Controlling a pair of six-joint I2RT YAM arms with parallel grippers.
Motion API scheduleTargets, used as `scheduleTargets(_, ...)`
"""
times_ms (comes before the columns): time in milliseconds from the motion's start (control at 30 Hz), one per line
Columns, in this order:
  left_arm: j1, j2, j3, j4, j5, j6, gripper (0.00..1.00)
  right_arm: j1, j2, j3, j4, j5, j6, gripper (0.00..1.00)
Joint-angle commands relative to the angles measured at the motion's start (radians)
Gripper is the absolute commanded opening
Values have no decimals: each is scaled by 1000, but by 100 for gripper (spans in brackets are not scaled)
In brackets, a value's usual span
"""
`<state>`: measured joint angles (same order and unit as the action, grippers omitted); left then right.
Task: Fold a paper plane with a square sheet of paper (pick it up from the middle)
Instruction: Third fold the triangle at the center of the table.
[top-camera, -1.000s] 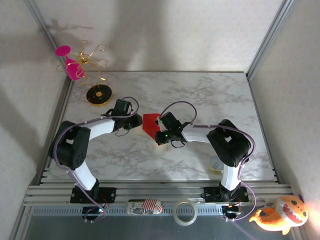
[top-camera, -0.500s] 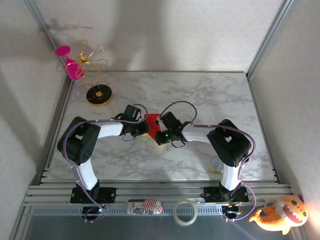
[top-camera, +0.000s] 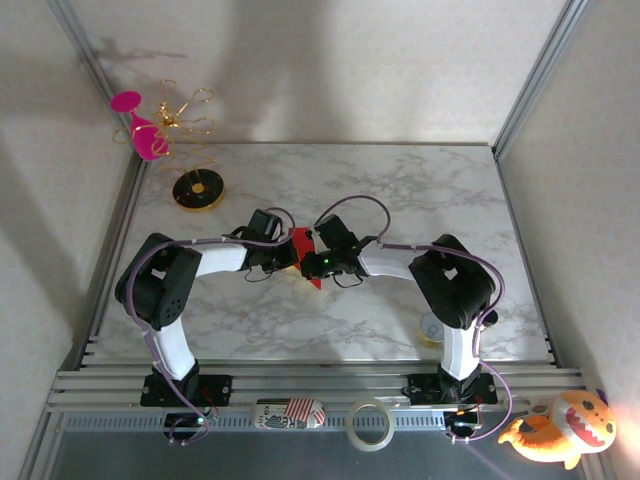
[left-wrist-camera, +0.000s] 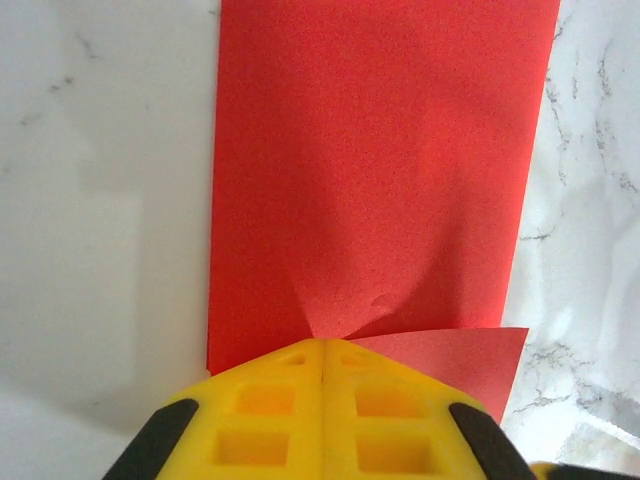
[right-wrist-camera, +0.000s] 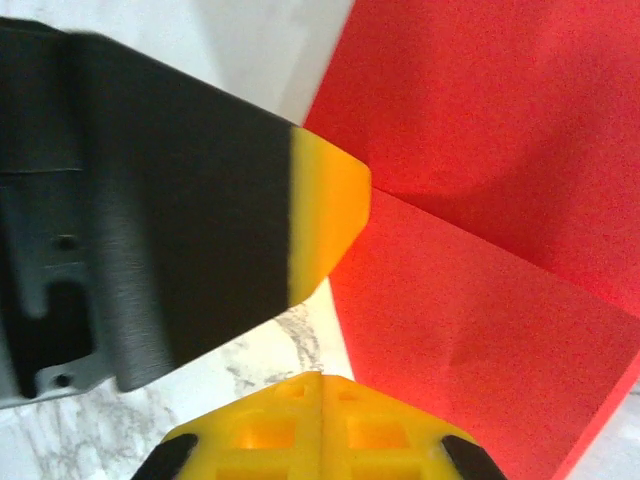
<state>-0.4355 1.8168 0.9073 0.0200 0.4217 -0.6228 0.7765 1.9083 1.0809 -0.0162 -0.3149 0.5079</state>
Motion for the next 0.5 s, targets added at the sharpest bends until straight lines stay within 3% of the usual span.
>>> scheduleTargets(0,2,41,-1,-90,-87,-6,3,-5,28,23,16,-1,44,0)
scheduleTargets(233,6,63,4,-135,-116,-6,2,-19,29,-34,-8,18,33,0)
scheduleTargets(467,11,78,-1,-144,-126,0,2,-22,-98,-237,-10,-46,-33,0)
